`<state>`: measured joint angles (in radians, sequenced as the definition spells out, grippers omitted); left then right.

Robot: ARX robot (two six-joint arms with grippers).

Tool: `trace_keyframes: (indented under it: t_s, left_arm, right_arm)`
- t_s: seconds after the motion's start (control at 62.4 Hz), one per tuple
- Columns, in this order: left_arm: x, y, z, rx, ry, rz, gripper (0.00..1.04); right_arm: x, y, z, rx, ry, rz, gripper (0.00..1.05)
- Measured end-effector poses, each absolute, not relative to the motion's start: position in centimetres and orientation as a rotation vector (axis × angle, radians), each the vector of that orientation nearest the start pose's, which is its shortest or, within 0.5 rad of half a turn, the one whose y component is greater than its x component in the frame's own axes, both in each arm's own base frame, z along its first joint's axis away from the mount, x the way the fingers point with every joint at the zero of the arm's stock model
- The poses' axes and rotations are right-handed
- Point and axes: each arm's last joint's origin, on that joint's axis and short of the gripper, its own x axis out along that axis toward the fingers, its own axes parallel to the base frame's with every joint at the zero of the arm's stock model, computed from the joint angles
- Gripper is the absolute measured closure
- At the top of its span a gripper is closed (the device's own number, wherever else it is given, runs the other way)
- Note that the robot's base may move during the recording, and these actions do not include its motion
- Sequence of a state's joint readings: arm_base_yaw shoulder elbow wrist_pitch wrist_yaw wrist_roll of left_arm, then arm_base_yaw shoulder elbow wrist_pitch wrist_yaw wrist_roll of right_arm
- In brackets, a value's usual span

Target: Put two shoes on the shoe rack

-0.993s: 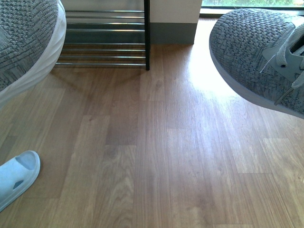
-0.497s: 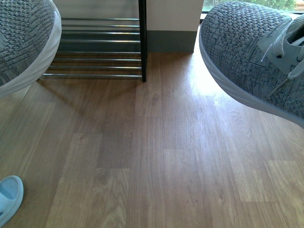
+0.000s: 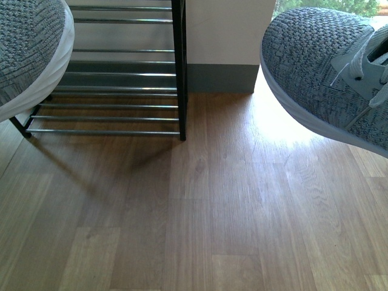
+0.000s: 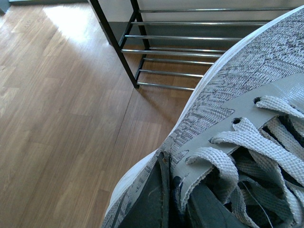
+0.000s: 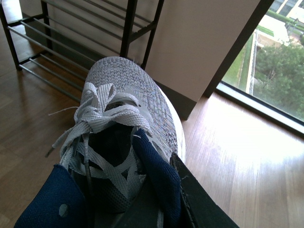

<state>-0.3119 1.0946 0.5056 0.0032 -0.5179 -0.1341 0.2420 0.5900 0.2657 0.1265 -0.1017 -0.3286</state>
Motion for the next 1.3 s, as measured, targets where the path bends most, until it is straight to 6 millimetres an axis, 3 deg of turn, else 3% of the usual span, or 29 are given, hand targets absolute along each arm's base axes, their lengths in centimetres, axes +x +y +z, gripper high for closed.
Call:
trace_keyframes:
  t_s: [1.297]
  left_arm:
    - [20.8, -5.0, 20.05, 0.109, 0.52, 0.256, 1.04]
  right_arm:
    - [14.14, 3.88, 21.02, -0.335, 0.138, 0.393, 1.04]
